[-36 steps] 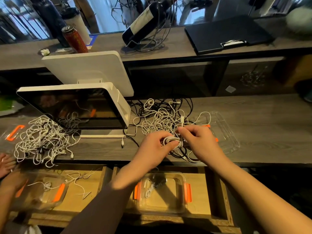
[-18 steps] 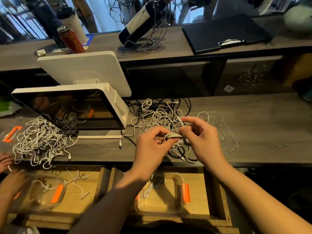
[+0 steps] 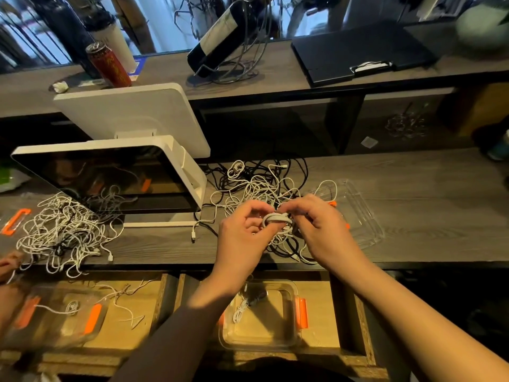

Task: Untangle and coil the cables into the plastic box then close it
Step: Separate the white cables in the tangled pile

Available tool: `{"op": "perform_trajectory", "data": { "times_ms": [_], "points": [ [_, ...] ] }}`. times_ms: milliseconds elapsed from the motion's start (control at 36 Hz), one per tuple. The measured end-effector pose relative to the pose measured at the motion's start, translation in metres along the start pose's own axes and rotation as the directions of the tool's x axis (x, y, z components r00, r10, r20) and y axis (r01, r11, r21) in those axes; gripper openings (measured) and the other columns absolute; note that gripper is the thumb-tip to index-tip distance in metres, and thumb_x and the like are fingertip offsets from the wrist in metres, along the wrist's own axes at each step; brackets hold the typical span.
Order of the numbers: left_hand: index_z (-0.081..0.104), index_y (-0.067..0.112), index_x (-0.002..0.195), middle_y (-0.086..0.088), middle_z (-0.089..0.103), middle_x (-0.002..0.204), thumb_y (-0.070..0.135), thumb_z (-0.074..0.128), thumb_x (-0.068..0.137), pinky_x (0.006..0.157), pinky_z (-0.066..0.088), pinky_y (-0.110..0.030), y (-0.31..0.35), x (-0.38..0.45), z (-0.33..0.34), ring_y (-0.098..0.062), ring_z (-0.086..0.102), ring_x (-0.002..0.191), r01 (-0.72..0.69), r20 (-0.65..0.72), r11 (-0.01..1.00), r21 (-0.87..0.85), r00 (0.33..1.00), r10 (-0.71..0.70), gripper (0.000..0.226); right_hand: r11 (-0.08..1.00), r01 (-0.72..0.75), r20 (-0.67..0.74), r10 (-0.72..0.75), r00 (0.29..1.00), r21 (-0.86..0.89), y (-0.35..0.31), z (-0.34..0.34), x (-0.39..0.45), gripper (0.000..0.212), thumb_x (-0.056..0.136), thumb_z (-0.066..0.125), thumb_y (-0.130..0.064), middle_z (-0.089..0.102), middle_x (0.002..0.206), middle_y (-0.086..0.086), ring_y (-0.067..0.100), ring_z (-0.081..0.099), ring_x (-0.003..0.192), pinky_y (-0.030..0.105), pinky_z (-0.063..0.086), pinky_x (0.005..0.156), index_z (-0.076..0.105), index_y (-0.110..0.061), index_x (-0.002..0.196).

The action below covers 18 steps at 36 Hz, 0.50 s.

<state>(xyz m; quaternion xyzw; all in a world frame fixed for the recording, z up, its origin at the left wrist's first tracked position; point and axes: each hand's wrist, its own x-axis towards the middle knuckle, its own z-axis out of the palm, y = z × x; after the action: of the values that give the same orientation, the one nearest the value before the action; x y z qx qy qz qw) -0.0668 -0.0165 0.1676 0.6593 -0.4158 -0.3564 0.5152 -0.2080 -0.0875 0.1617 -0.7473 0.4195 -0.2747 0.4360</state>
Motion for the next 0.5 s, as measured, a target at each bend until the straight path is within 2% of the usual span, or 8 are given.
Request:
{"op": "perform_trajectory", "data": {
  "times_ms": [111, 194, 250, 333, 417, 472, 500],
  "points": [
    [0.076, 0.021, 0.098, 0.004, 0.076, 0.092, 0.009, 0.082, 0.080, 0.076, 0.060, -0.027, -0.004, 0.002, -0.004, -0.010, 0.073, 0.084, -0.028, 0.040, 0.997, 0.078, 0.999, 0.025, 0.022, 0.999, -0.003, 0.035, 0.001, 0.999, 0.043, 0.002, -0.007, 0.001, 0.028, 0.096, 0.059, -0.007, 0.065, 0.093, -0.007, 0.007, 0.061, 0.085, 0.024, 0.051, 0.073, 0.068, -0.034, 0.100],
    [0.076, 0.016, 0.094, 0.001, 0.076, 0.087, 0.010, 0.082, 0.080, 0.073, 0.061, -0.031, -0.006, 0.002, -0.005, -0.014, 0.073, 0.079, -0.013, 0.047, 0.996, 0.085, 0.999, 0.009, 0.017, 0.962, -0.084, -0.013, 0.090, 0.996, 0.258, 0.004, -0.010, 0.000, 0.020, 0.091, 0.067, -0.005, 0.068, 0.081, 0.001, 0.003, 0.060, 0.064, 0.015, 0.048, 0.055, 0.066, -0.020, 0.104],
    [0.075, 0.016, 0.091, 0.000, 0.075, 0.083, 0.010, 0.082, 0.080, 0.069, 0.058, -0.025, -0.005, 0.001, -0.002, -0.012, 0.072, 0.075, 0.007, 0.025, 0.999, 0.046, 1.000, -0.008, 0.014, 0.912, -0.109, -0.064, 0.146, 0.987, 0.395, 0.004, -0.009, -0.001, 0.012, 0.087, 0.072, -0.006, 0.067, 0.077, 0.006, 0.005, 0.059, 0.061, 0.015, 0.047, 0.054, 0.068, -0.011, 0.097],
    [0.074, 0.013, 0.090, 0.000, 0.075, 0.078, 0.010, 0.080, 0.083, 0.063, 0.053, -0.017, -0.001, -0.002, 0.003, -0.005, 0.069, 0.069, 0.040, -0.032, 0.999, -0.022, 0.999, -0.041, 0.009, 0.916, -0.090, -0.106, 0.142, 0.984, 0.391, 0.005, -0.003, -0.002, 0.009, 0.088, 0.072, -0.015, 0.073, 0.086, 0.005, 0.014, 0.069, 0.076, 0.029, 0.059, 0.067, 0.073, -0.013, 0.096],
    [0.073, 0.011, 0.091, -0.004, 0.075, 0.082, 0.010, 0.076, 0.086, 0.069, 0.059, -0.025, -0.003, -0.001, 0.005, -0.016, 0.073, 0.077, 0.081, -0.085, 0.988, -0.134, 0.992, -0.093, 0.006, 0.946, -0.075, -0.097, 0.111, 0.989, 0.314, 0.009, 0.004, -0.004, 0.025, 0.089, 0.071, -0.034, 0.073, 0.102, -0.003, 0.013, 0.068, 0.098, 0.042, 0.058, 0.087, 0.073, -0.023, 0.110],
    [0.072, 0.009, 0.092, -0.006, 0.075, 0.083, 0.011, 0.074, 0.088, 0.068, 0.058, -0.023, -0.003, 0.000, 0.004, -0.016, 0.073, 0.077, 0.117, -0.094, 0.974, -0.192, 0.986, -0.137, 0.005, 0.972, -0.066, -0.050, 0.079, 0.996, 0.226, 0.011, 0.007, -0.004, 0.041, 0.084, 0.071, -0.049, 0.069, 0.117, -0.011, 0.007, 0.061, 0.114, 0.040, 0.052, 0.098, 0.069, -0.028, 0.120],
    [0.071, 0.009, 0.092, -0.006, 0.075, 0.085, 0.011, 0.073, 0.089, 0.067, 0.057, -0.022, -0.004, 0.000, 0.003, -0.015, 0.073, 0.078, 0.142, -0.086, 0.968, -0.208, 0.983, -0.163, 0.005, 0.975, -0.070, -0.021, 0.076, 0.997, 0.210, 0.011, 0.007, -0.005, 0.044, 0.084, 0.072, -0.047, 0.068, 0.119, -0.012, 0.004, 0.060, 0.116, 0.036, 0.051, 0.101, 0.067, -0.027, 0.123]
  ]
}}
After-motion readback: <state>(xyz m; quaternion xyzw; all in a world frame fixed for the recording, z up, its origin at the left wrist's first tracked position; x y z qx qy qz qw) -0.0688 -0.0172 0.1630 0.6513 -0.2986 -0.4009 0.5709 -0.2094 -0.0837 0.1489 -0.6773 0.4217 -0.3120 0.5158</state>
